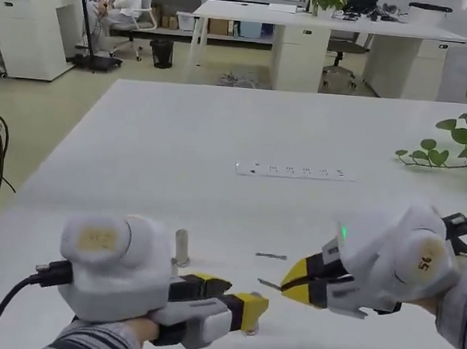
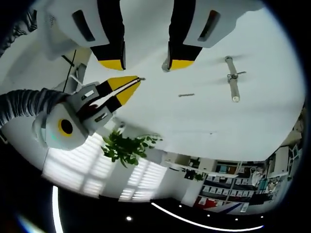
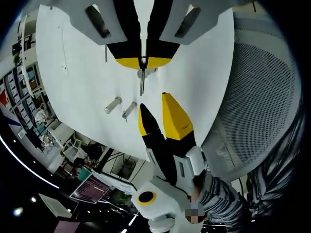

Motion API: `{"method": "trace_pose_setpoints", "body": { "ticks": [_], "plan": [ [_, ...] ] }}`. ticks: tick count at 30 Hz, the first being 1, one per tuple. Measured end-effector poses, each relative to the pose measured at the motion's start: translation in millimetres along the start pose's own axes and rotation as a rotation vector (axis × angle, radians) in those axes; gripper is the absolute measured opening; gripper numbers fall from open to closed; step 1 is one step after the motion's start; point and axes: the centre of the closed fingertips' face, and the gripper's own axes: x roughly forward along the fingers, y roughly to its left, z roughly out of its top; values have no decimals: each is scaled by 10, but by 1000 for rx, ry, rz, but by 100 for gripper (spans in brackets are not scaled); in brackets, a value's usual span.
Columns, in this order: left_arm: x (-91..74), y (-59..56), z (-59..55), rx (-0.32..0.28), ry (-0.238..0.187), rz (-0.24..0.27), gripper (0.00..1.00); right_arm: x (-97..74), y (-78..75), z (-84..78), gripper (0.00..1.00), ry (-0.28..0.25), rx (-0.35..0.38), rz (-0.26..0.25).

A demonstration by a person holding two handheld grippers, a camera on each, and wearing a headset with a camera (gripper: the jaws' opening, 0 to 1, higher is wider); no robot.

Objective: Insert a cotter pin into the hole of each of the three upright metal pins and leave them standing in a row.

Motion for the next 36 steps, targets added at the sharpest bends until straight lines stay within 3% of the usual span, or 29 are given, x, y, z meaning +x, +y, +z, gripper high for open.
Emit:
{"method": "trace_pose_setpoints", "body": {
  "ticks": [11,21,25,32,34,36],
  "plan": [
    [5,-127,68,-117,-46,-60,13,12,68,199,0,-31,-83,16],
    [-3,-107,1,-147,-19,-48,0,26,107,224,0,-36,-96,27],
    [-4,-104,-14,-157,-16,-49,0,34,115,227,0,-38,-99,29],
    [-1,-102,-19,-110,-16,-51,0,52,95,226,0,-45,-75,21],
    [1,-88,7,-31,-32,-51,0,52,75,232,0,-57,-57,16],
    [-3,-105,-14,-10,-22,-52,0,55,80,229,0,-73,-18,30]
  ]
}}
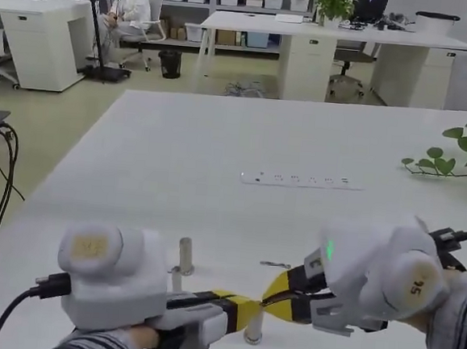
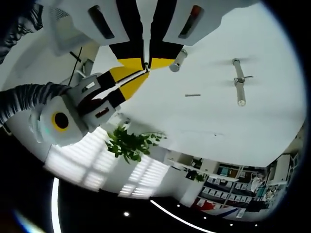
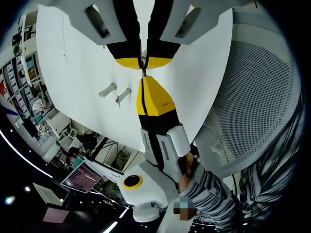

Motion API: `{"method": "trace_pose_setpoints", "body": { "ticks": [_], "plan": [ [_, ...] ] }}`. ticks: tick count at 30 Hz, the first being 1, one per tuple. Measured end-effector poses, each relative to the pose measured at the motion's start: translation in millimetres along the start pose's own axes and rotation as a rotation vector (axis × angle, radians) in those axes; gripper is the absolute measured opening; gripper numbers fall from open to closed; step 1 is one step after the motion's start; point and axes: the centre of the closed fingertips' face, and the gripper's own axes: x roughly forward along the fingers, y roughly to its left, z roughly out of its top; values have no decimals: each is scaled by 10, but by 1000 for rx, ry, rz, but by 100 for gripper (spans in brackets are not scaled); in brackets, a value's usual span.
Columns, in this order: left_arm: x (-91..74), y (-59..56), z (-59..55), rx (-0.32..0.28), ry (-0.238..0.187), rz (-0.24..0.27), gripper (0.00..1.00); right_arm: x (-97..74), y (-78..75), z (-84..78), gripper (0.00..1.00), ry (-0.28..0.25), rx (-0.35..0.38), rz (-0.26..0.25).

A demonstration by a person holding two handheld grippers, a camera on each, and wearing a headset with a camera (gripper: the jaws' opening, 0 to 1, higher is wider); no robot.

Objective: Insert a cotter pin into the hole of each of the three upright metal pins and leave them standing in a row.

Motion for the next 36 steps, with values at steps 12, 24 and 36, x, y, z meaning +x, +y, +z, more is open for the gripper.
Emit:
{"method": "trace_pose_setpoints", "body": {
  "ticks": [12,24,36],
  "plan": [
    [-35,-65,-88,165,39,-53,0,7,71,-101,3,-24,118,44],
    [-113,-157,-142,262,57,-114,0,16,235,-57,0,-44,162,119],
    [-132,-165,-199,255,69,-118,0,3,306,-50,0,-16,107,133]
  ]
}}
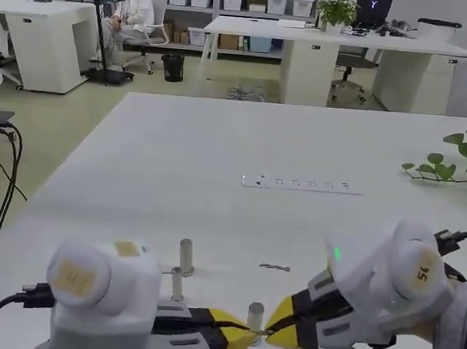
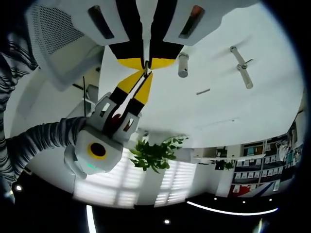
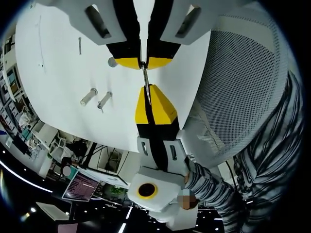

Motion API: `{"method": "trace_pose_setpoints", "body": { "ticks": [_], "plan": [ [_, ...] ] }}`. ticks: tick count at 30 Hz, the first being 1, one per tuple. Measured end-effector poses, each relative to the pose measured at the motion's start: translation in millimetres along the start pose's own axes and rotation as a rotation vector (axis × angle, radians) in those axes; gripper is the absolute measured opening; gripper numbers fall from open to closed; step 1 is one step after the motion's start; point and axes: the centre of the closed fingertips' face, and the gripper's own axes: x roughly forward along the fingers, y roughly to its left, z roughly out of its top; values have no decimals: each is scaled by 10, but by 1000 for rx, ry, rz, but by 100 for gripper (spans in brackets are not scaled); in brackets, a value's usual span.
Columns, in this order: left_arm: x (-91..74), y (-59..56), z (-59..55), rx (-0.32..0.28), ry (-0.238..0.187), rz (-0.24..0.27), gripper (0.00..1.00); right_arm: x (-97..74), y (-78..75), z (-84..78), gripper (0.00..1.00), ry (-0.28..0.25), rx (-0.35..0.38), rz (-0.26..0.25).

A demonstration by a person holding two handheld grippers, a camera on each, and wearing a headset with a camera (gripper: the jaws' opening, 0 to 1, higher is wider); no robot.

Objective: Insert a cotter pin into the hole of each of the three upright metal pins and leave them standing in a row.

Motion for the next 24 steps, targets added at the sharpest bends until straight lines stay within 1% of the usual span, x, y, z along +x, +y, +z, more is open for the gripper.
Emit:
{"method": "trace_pose_setpoints", "body": {
  "ticks": [5,8,10,11,13,15,16,17,19,21,24],
  "plan": [
    [18,52,-4,-2,2,31,1,-3,-21,-18,0,15,-16,-11],
    [30,84,-43,5,14,49,5,-19,-67,-31,0,18,-14,-33],
    [37,114,-69,25,24,73,10,-28,-84,-46,0,24,-12,-40],
    [37,132,-80,32,28,85,12,-39,-111,-70,0,32,-9,-53],
    [32,190,-64,70,14,126,15,-61,-159,-132,0,55,-9,-74],
    [30,235,-80,109,22,159,18,-75,-189,-173,0,66,-6,-85],
    [32,241,-85,109,24,164,19,-84,-210,-201,0,74,-3,-91],
    [37,267,-93,125,27,180,21,-92,-230,-222,0,80,4,-98],
    [54,292,-114,131,31,193,23,-106,-263,-273,0,92,11,-101],
    [75,324,-129,150,37,212,25,-118,-293,-322,0,104,14,-107],
    [118,367,-150,155,44,235,28,-118,-330,-393,0,121,15,-110]
  ]
}}
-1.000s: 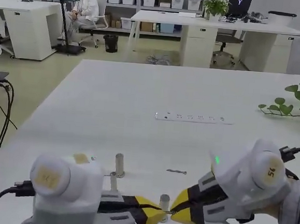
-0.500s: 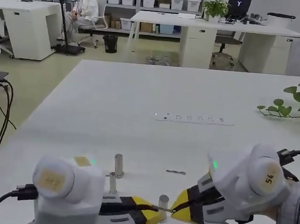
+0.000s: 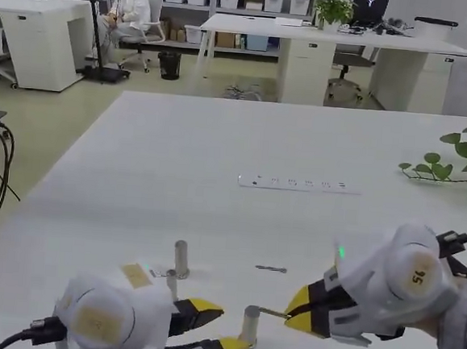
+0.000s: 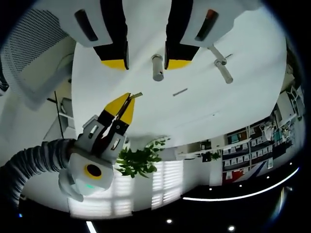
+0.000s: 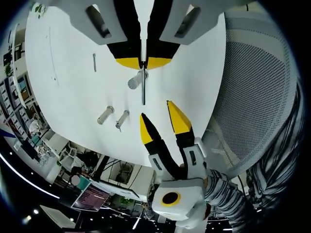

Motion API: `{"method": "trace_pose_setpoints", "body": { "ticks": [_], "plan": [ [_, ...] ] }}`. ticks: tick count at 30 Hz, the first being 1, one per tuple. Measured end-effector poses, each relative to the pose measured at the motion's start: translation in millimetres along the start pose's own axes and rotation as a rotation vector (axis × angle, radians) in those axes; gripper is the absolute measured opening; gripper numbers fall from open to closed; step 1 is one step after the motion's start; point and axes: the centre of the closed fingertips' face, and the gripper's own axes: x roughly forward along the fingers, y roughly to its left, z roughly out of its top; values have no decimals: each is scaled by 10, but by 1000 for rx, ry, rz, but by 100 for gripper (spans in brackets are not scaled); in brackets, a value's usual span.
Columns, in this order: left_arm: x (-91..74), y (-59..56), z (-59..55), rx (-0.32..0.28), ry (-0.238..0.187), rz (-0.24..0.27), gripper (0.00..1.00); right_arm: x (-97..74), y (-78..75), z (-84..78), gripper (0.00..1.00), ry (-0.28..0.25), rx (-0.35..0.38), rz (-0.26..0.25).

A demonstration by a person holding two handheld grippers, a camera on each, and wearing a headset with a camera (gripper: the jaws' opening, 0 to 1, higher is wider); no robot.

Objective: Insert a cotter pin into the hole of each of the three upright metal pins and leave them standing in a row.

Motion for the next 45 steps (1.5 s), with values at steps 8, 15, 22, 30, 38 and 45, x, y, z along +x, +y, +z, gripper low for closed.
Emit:
{"method": "trace_pose_setpoints", "body": {
  "ticks": [8,15,22,30,38,45],
  "plan": [
    [154,100,-39,31,15,70,28,80,-109,-229,0,75,-38,-8],
    [298,138,-75,14,33,79,26,182,-164,-346,0,93,-37,10],
    [428,186,-154,-11,60,92,25,282,-204,-434,0,109,-38,28],
    [555,223,-230,-46,88,101,23,376,-182,-478,0,113,-35,51],
    [667,197,-252,-126,87,99,20,424,-214,-489,0,120,-55,57],
    [730,198,-272,-166,85,106,16,434,-206,-451,0,115,-71,70]
  ]
}}
